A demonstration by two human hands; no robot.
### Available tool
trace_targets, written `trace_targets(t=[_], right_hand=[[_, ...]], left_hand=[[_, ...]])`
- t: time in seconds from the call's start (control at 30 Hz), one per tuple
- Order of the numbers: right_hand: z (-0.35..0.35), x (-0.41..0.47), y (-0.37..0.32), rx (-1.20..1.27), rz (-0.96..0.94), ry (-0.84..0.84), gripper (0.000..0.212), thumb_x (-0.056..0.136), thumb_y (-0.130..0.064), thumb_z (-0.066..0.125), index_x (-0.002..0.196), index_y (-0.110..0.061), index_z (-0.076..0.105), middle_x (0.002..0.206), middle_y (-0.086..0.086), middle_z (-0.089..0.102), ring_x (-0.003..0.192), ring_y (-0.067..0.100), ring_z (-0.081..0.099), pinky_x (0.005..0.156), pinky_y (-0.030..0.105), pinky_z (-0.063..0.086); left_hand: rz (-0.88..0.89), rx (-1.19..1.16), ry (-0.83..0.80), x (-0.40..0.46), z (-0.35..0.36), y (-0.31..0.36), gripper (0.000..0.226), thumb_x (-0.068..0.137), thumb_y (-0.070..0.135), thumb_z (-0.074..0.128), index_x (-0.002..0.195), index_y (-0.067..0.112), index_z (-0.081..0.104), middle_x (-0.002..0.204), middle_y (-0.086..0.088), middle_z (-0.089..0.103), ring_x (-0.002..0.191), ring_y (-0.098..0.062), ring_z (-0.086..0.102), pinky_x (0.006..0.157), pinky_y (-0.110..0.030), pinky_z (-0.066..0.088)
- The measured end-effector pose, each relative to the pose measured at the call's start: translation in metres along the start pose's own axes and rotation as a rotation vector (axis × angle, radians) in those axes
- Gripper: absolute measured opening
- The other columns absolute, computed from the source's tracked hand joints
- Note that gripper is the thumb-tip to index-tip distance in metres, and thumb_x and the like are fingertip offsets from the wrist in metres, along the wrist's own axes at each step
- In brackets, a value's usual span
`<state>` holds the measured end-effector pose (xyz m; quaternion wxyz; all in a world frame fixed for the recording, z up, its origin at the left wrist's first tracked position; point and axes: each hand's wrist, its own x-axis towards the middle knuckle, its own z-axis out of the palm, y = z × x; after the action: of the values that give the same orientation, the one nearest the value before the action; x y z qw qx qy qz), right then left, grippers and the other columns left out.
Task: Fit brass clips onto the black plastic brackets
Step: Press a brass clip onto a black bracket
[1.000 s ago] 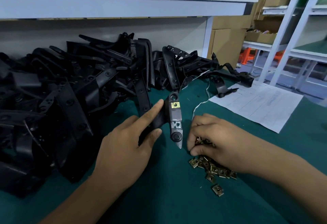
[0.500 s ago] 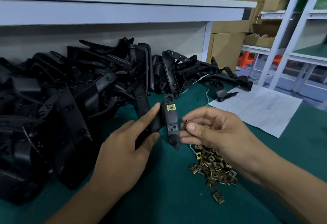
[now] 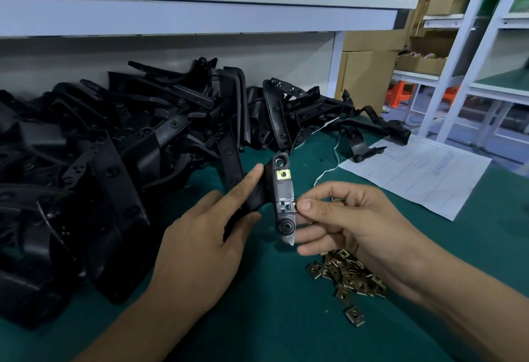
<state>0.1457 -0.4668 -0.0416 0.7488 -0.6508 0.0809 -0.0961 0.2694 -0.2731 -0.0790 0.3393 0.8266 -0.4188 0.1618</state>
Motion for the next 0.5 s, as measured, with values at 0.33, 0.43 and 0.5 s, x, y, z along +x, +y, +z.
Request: trace_targets(t=[0.33, 0.43, 0.5], right_hand=[[-0.008, 0.0, 0.0, -0.017, -0.021, -0.173, 0.022, 0.095, -0.016, 0.073, 0.112, -0.003, 0.076, 0.113, 0.025, 0.075, 0.097, 0.038, 0.077, 0.077, 0.039, 0.064], [-0.01, 0.002, 0.0, -0.019, 0.001, -0.194, 0.022, 0.093, -0.018, 0.077, 0.11, -0.003, 0.076, 0.111, 0.024, 0.076, 0.093, 0.036, 0.078, 0.076, 0.038, 0.064], [-0.011, 0.003, 0.001, -0.039, 0.018, -0.186, 0.022, 0.09, -0.019, 0.081, 0.105, -0.004, 0.076, 0.106, 0.025, 0.076, 0.088, 0.034, 0.079, 0.073, 0.037, 0.064]], left_hand=[[0.036, -0.016, -0.014, 0.0, 0.002, -0.002, 0.065, 0.096, 0.054, 0.049, 0.151, 0.07, 0.017, 0.081, 0.008, 0.05, 0.067, -0.011, 0.053, 0.061, -0.037, 0.053], [0.062, -0.04, -0.027, 0.0, 0.002, -0.003, 0.066, 0.096, 0.053, 0.05, 0.152, 0.069, 0.018, 0.081, 0.009, 0.05, 0.068, -0.012, 0.053, 0.062, -0.037, 0.053], [0.087, -0.039, -0.034, 0.0, 0.003, -0.003, 0.066, 0.097, 0.053, 0.051, 0.153, 0.067, 0.019, 0.083, 0.012, 0.05, 0.07, -0.013, 0.053, 0.061, -0.033, 0.052]])
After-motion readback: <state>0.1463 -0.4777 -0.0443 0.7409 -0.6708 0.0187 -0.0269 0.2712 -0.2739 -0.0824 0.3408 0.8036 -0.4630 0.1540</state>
